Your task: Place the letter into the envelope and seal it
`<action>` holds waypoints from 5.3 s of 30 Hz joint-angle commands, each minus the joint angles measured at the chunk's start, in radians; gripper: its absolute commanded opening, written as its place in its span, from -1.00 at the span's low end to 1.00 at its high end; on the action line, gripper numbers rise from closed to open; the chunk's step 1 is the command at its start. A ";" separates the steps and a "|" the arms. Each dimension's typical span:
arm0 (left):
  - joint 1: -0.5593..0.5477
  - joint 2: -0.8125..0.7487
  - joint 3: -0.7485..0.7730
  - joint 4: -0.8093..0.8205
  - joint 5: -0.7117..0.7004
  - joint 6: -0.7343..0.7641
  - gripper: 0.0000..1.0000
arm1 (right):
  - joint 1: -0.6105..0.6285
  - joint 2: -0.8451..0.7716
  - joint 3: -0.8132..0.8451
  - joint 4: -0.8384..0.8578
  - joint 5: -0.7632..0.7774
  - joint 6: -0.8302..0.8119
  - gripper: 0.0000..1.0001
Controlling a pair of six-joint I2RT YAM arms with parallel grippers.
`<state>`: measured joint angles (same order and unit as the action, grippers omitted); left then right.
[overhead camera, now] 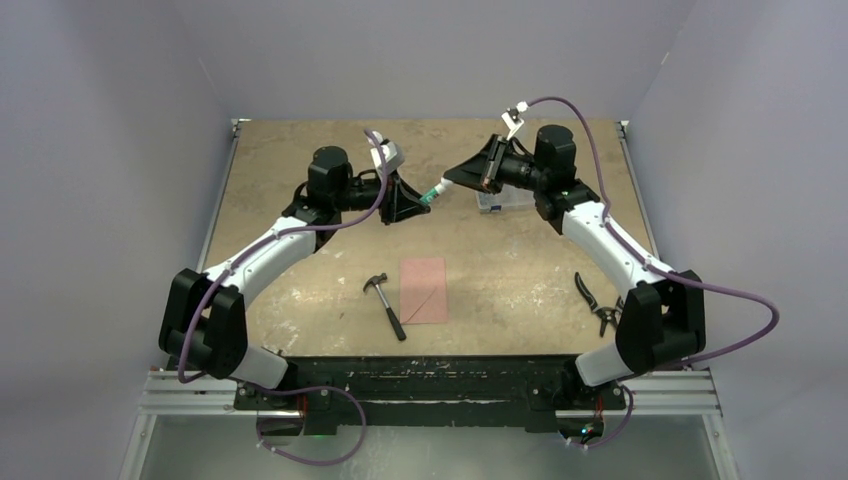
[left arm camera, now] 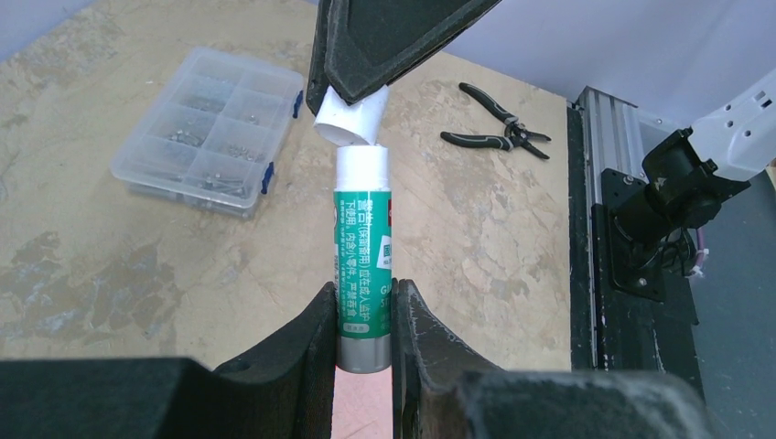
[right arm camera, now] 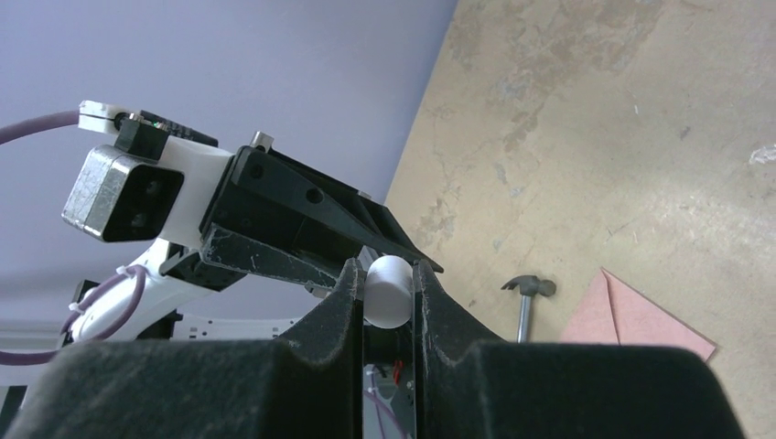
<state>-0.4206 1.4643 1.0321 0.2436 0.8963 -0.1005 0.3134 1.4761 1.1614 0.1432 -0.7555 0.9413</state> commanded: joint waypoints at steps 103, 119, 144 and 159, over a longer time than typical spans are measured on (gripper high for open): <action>0.003 0.098 0.132 0.162 -0.028 0.219 -1.00 | 0.115 0.283 0.274 -0.464 -0.048 -0.430 -0.87; 0.003 0.064 -0.015 0.027 0.010 0.230 -1.00 | 0.041 0.191 0.383 -0.438 -0.015 -0.328 0.38; 0.004 0.077 0.028 -0.015 -0.053 0.244 -1.00 | 0.059 0.233 0.437 -0.653 -0.032 -0.488 -0.18; 0.004 0.083 0.036 0.010 -0.023 0.256 -1.00 | 0.087 0.264 0.397 -0.590 -0.033 -0.465 -0.64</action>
<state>-0.4171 1.5406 1.0176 0.2005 0.8398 0.1238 0.3752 1.7161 1.5555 -0.4988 -0.7620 0.4706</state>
